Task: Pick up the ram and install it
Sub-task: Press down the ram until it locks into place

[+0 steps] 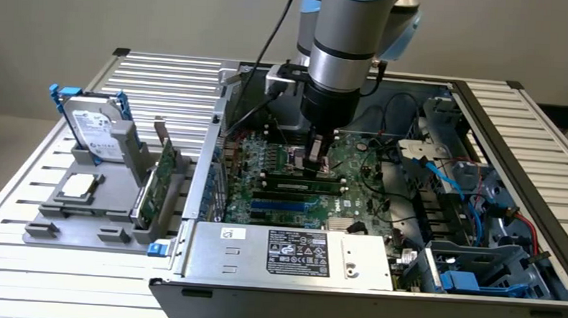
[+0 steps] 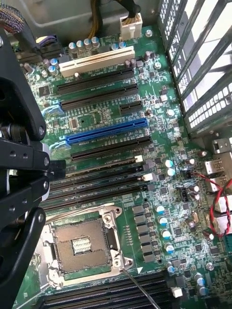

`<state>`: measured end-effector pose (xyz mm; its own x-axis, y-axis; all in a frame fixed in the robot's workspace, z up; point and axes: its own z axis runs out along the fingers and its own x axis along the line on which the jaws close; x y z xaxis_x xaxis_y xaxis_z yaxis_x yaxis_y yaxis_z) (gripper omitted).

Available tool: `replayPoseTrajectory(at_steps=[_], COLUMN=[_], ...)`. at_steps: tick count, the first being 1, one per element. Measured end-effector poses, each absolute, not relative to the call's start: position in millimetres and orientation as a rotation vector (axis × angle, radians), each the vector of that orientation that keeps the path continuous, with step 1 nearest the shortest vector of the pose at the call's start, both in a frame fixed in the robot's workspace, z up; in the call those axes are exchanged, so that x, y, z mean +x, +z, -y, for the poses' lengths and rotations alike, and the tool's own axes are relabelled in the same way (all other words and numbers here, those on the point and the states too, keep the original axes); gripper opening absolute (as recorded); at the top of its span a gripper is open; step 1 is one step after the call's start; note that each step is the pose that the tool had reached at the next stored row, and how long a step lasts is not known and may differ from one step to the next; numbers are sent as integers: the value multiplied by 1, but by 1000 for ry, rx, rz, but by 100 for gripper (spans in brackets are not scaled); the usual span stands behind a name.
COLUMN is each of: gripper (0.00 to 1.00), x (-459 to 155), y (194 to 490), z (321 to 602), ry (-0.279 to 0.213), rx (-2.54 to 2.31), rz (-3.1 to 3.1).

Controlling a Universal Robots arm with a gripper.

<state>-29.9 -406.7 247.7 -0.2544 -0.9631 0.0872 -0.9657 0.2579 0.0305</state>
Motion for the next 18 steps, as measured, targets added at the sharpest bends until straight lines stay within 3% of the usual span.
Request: replayPoseTrajectory(at_steps=[18], gripper=[11], x=[-30], y=[248], z=[407], ry=[31], rx=[1545], rz=[2630])
